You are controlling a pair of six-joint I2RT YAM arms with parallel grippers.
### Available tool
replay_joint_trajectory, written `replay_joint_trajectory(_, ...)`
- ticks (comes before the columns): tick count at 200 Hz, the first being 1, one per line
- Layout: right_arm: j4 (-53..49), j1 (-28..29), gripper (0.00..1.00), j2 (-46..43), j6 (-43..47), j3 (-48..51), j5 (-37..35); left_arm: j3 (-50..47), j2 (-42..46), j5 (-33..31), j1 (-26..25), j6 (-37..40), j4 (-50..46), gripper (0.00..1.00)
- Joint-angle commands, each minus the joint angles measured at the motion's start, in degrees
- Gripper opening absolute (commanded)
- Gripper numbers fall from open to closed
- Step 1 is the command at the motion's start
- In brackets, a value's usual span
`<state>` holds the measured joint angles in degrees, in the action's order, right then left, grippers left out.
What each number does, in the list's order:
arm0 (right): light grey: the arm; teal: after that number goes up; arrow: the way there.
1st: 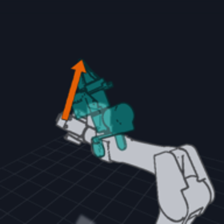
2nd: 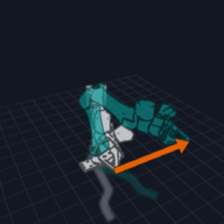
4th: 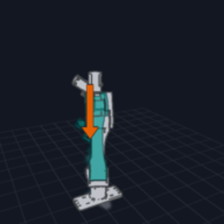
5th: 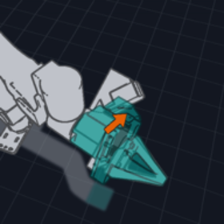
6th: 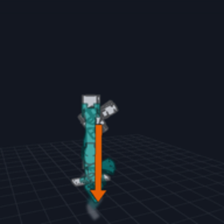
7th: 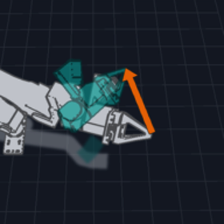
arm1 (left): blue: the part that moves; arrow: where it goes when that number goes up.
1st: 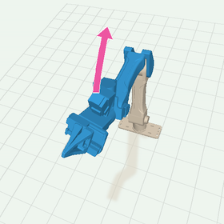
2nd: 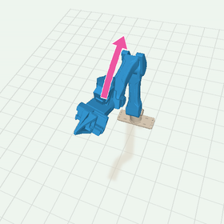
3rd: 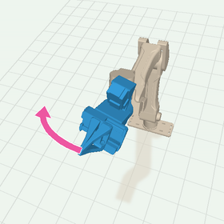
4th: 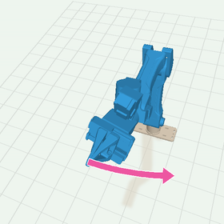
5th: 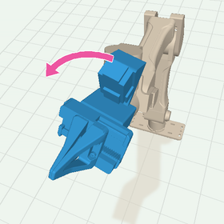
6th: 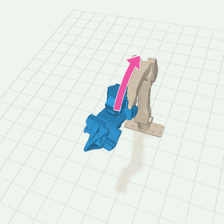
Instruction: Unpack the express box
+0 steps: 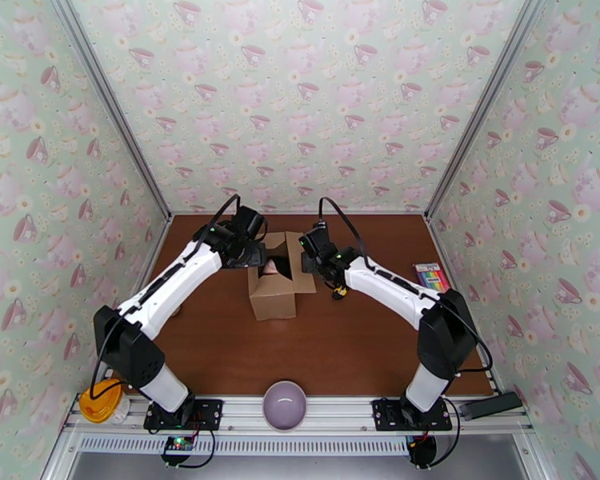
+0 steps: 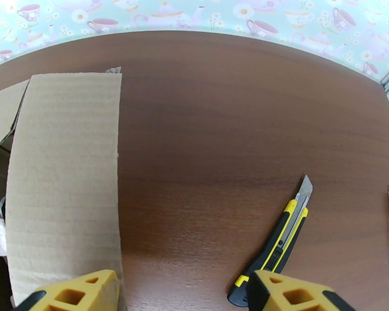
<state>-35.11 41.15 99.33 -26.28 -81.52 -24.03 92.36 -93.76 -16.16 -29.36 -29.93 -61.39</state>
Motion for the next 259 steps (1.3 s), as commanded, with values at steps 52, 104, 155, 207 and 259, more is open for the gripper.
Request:
replay_joint_trajectory(52, -1.36, 0.39, 0.7, 1.56, 0.63, -1.66, -0.62, -3.27, 4.51, -1.12, 1.88, 0.6, 0.37, 0.78)
replay_joint_trajectory(104, -1.97, 0.43, 0.7, 1.86, 0.46, -2.16, -0.42, -5.36, 6.47, -0.67, 3.65, 0.84, 0.87, 0.77)
replay_joint_trajectory(155, -2.58, 0.52, 0.69, 2.18, 0.61, -2.76, -0.41, -8.71, 8.64, -0.14, 5.5, 0.71, 2.49, 0.77)
replay_joint_trajectory(207, -3.32, 0.99, 0.69, 3.32, 0.61, -3.87, -0.4, -13.36, 10.92, 2.78, 7.73, 0.09, 5.66, 0.77)
replay_joint_trajectory(259, -3.91, 1.3, 0.69, 4.18, 0.81, -5.31, -0.34, -17.25, 12.63, 4.53, 8.95, 0.03, 8.78, 0.76)
